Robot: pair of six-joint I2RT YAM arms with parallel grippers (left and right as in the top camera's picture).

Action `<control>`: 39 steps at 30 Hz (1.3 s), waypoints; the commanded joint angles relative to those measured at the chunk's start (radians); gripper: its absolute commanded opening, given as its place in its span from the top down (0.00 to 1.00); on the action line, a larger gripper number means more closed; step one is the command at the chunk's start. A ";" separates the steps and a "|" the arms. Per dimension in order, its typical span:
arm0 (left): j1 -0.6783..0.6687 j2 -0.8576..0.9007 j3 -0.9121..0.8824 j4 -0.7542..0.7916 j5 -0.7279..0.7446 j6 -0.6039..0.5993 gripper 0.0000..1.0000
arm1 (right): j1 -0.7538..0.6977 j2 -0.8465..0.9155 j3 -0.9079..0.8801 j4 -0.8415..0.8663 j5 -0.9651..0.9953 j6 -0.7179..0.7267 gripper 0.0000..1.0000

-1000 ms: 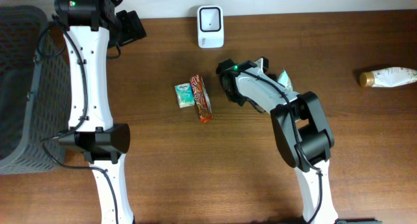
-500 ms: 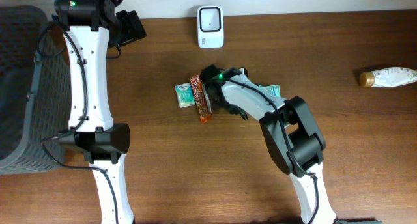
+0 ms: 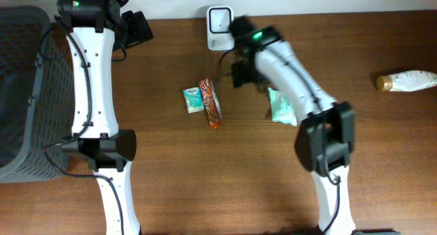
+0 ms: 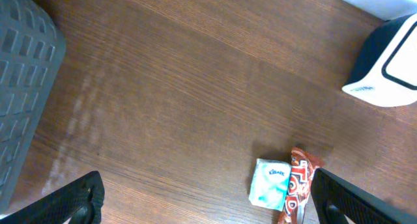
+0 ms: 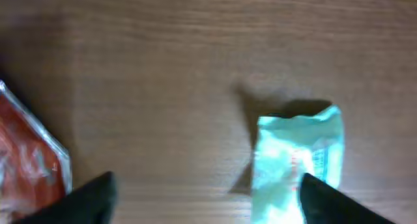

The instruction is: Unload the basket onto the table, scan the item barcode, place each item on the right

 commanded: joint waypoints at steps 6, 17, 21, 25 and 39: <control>0.001 -0.005 0.003 -0.001 -0.011 0.002 0.01 | -0.282 0.000 -0.008 -0.231 -0.261 -0.314 0.07; 0.001 -0.005 0.003 -0.001 -0.011 0.002 0.01 | -0.272 0.000 -0.234 -0.063 -0.273 -0.312 0.07; 0.001 -0.005 0.003 -0.001 -0.011 0.002 0.01 | -0.230 0.000 -0.313 0.027 -0.283 -0.309 0.19; 0.001 -0.005 0.003 -0.001 -0.011 0.002 0.01 | -0.189 0.000 -0.368 0.120 -0.285 -0.301 0.44; 0.001 -0.005 0.003 -0.001 -0.011 0.002 0.01 | -0.150 -0.001 -0.052 0.200 -0.391 -0.135 0.96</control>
